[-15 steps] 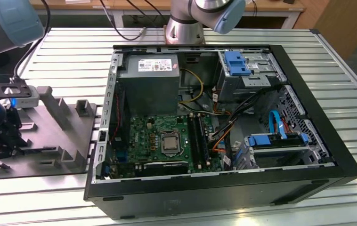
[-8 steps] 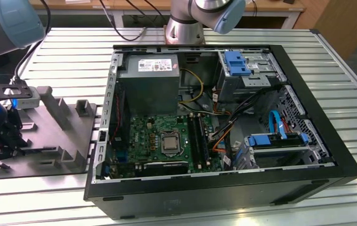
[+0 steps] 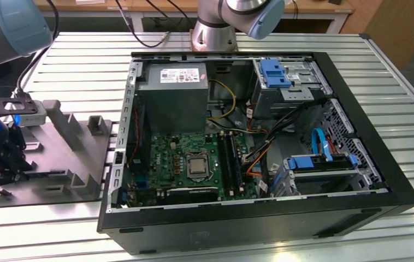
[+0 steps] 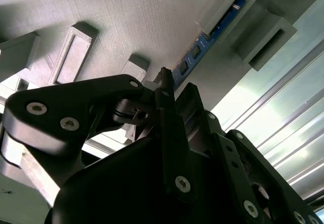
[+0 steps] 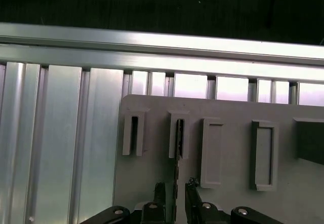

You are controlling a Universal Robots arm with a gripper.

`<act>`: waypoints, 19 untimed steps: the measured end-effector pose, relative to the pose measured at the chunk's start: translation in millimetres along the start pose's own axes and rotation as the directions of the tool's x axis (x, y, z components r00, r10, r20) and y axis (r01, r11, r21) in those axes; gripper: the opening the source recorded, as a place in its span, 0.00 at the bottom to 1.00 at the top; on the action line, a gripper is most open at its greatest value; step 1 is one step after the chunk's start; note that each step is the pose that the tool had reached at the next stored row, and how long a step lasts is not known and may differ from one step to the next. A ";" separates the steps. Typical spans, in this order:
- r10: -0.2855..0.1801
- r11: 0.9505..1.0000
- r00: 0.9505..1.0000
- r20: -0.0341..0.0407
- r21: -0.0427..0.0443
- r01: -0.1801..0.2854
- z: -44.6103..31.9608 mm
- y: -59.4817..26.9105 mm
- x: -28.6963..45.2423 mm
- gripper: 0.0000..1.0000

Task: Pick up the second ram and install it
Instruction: 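Pick up the second ram and move it above second insertion slot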

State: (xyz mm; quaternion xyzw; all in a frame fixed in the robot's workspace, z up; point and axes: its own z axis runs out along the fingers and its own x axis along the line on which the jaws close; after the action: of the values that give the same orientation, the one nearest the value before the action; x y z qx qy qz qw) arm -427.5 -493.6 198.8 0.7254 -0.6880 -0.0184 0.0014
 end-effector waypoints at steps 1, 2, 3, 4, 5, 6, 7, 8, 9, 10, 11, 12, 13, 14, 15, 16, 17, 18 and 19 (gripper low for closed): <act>0.000 1.000 1.000 0.000 0.000 0.000 0.0 0.0 0.0 0.29; 0.000 1.000 1.000 0.000 0.000 0.000 0.1 0.0 0.0 0.28; 0.000 1.000 1.000 0.000 0.000 0.000 0.1 0.0 0.0 0.28; 0.000 1.000 1.000 0.000 0.000 0.000 0.2 0.0 0.0 0.21; 0.000 1.000 1.000 0.000 0.000 0.000 0.3 0.0 0.0 0.21; 0.000 1.000 1.000 0.000 0.000 0.000 0.3 0.0 0.0 0.21; 0.001 1.000 1.000 0.000 0.000 -0.001 0.3 0.0 0.0 0.21; 0.003 1.000 1.000 0.000 0.000 -0.003 0.3 0.0 0.0 0.21; 0.007 1.000 1.000 0.000 0.000 -0.007 0.3 0.0 0.0 0.21; 0.011 1.000 1.000 0.000 0.000 -0.011 0.3 0.0 0.0 0.21; 0.014 1.000 1.000 0.000 0.000 -0.014 0.3 0.0 0.0 0.21; 0.015 1.000 1.000 0.001 0.000 -0.015 0.3 0.0 0.0 0.21; 0.015 1.000 1.000 0.000 0.000 -0.015 0.3 0.0 0.0 0.21; 0.015 1.000 1.000 0.000 0.000 -0.015 0.3 0.0 0.0 0.21; 0.015 1.000 1.000 0.000 0.000 -0.015 0.3 0.0 0.0 0.21; 0.016 1.000 1.000 0.001 0.000 -0.016 0.3 0.0 0.0 0.21; 0.017 1.000 1.000 0.001 0.000 -0.017 0.3 0.0 0.0 0.21; 0.021 1.000 1.000 0.001 0.001 -0.021 0.3 0.1 0.0 0.21; 0.027 1.000 1.000 0.001 0.001 -0.027 0.3 0.1 0.0 0.21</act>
State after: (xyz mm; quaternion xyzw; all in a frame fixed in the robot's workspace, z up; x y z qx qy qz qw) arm -427.6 -493.6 198.5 0.7162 -0.6976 -0.0184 0.0011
